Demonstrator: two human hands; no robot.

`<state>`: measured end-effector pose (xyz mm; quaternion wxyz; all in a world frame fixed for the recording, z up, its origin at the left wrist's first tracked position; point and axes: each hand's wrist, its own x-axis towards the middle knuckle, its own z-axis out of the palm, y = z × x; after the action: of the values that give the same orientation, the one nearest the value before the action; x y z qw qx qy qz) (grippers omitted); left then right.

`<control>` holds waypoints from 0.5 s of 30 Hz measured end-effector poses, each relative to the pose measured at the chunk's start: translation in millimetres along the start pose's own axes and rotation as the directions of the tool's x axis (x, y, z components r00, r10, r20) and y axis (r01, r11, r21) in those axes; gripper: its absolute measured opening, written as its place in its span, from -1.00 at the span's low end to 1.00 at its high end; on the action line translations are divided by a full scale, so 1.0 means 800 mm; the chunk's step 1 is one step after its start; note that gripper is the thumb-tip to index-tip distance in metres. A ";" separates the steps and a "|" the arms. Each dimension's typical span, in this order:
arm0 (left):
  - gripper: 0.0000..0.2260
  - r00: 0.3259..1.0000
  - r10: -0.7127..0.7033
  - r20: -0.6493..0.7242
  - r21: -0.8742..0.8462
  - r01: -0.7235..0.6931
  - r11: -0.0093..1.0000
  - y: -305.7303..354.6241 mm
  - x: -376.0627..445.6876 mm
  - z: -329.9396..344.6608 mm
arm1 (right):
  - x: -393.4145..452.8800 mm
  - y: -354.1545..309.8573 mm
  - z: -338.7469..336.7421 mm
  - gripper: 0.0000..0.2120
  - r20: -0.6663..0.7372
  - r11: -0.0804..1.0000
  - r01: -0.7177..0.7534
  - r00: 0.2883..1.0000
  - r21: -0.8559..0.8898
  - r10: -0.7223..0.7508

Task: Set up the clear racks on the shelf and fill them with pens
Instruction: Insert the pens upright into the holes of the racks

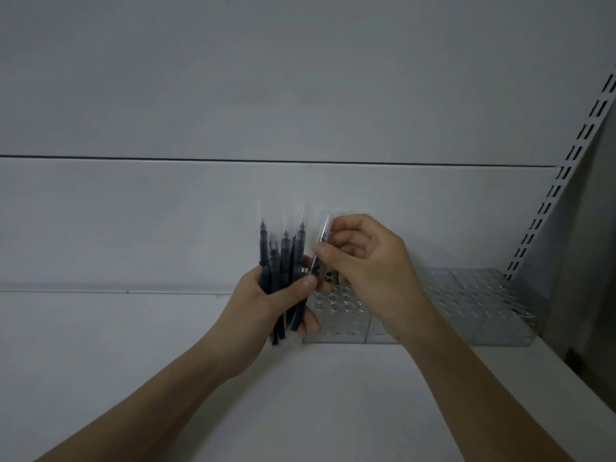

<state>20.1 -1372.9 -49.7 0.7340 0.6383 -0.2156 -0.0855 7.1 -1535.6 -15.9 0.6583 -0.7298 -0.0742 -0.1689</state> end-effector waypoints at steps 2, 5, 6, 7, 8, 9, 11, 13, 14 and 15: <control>-0.80 1.000 -0.009 0.008 -0.013 0.009 1.000 0.000 0.000 0.000 | 0.001 -0.002 -0.004 -0.79 -0.030 1.000 -0.002 1.000 0.024 0.003; -0.79 1.000 -0.025 0.020 -0.028 0.025 0.999 0.000 -0.001 0.001 | 0.005 -0.006 -0.013 -0.78 -0.075 0.998 -0.021 0.997 0.060 0.026; -0.79 1.000 -0.021 0.016 -0.026 0.021 0.999 -0.001 -0.001 0.001 | 0.006 -0.007 -0.015 -0.77 -0.076 0.997 -0.031 0.996 0.067 0.036; -0.79 1.000 -0.015 0.006 -0.021 0.015 1.000 -0.001 0.000 0.001 | 0.006 -0.007 -0.015 -0.76 -0.064 0.996 -0.042 0.997 0.073 0.046; -0.79 1.000 -0.006 -0.004 -0.012 0.006 1.000 -0.001 0.000 0.001 | 0.006 -0.006 -0.014 -0.75 -0.041 0.996 -0.050 0.998 0.073 0.053; -0.79 1.000 0.004 -0.010 0.000 -0.004 1.000 -0.001 0.000 0.000 | 0.005 -0.004 -0.011 -0.74 -0.014 0.996 -0.054 0.998 0.066 0.055; -0.80 1.000 0.019 -0.015 0.020 -0.019 1.000 -0.002 0.000 -0.001 | 0.002 -0.001 -0.005 -0.75 0.022 0.998 -0.043 0.999 0.043 0.043; -0.80 1.000 0.022 -0.020 0.000 -0.022 1.000 -0.002 0.001 0.000 | 0.001 -0.002 -0.004 -0.77 0.005 0.998 -0.017 1.000 0.065 0.017; -0.79 0.999 0.022 -0.026 -0.015 -0.022 1.000 -0.001 0.001 0.000 | 0.002 -0.004 -0.008 -0.77 -0.027 0.996 0.000 1.000 0.091 0.002; -0.80 0.999 0.020 -0.038 -0.021 -0.021 1.000 0.000 0.001 0.000 | 0.004 -0.007 -0.013 -0.78 -0.072 0.993 0.021 0.997 0.120 -0.012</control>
<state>21.2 -1373.3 -49.8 0.7457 0.6295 -0.2074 -0.0683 7.0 -1545.5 -9.0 0.7020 -0.6816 -0.0670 -0.1954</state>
